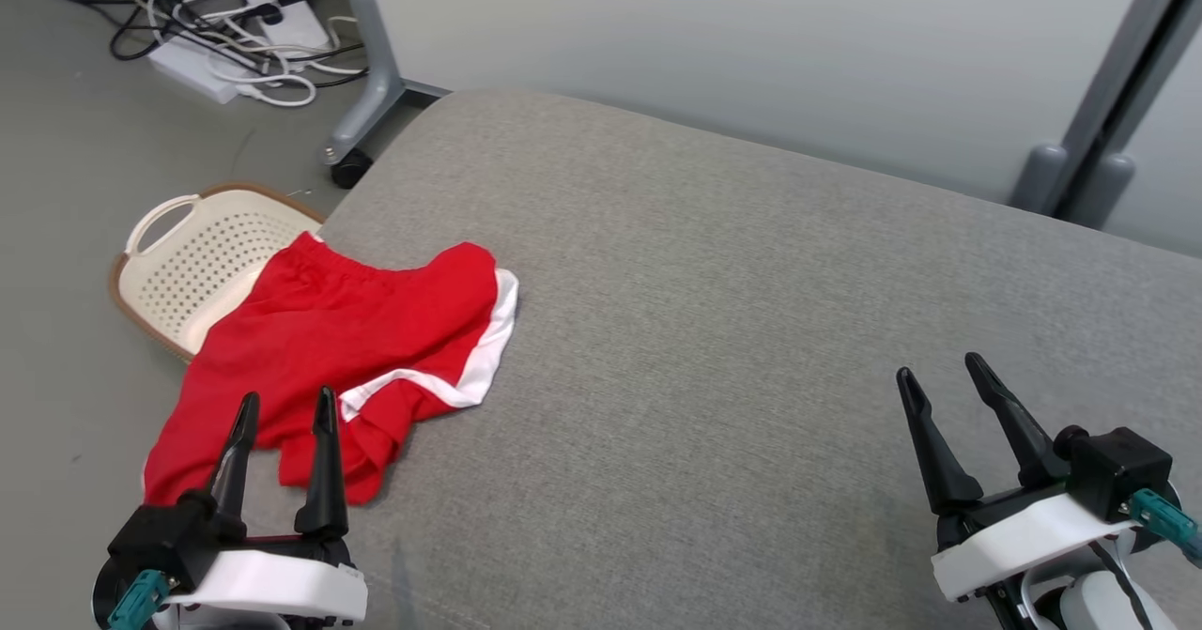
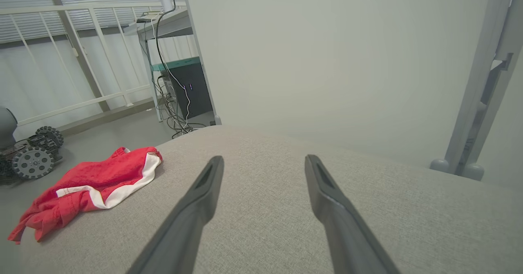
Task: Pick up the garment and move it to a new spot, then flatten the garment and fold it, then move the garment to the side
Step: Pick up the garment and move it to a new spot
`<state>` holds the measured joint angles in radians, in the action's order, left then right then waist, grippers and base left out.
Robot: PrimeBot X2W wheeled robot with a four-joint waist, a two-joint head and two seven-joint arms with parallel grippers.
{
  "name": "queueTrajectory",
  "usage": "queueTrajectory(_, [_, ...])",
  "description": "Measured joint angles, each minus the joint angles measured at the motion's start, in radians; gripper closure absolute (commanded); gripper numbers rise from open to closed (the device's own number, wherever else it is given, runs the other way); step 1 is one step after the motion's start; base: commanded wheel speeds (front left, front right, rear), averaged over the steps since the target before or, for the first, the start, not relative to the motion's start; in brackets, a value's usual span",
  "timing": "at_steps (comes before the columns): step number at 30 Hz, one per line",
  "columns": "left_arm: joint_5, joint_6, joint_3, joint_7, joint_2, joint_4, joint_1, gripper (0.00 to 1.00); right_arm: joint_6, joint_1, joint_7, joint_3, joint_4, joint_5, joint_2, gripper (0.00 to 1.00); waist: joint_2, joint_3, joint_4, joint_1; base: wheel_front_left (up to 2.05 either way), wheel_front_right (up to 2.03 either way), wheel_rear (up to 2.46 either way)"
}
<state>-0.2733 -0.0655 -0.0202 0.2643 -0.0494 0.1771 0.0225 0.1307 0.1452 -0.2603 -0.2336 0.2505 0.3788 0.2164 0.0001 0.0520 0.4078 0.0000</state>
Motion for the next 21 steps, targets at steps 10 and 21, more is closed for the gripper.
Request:
queueTrajectory(10, [-0.001,0.005,-0.012,0.000,0.000,0.003,-0.019,0.00,0.000,0.007,0.000,-0.042,0.018,0.017,0.006,0.00,0.0000,-0.021,0.056,0.0000,0.00,0.00,0.00])
queueTrajectory(21, [0.002,0.002,-0.020,0.000,-0.008,0.003,-0.018,0.00,0.000,0.015,0.000,-0.068,0.022,0.027,0.011,0.00,0.0000,-0.011,0.040,0.0000,0.00,0.00,0.00])
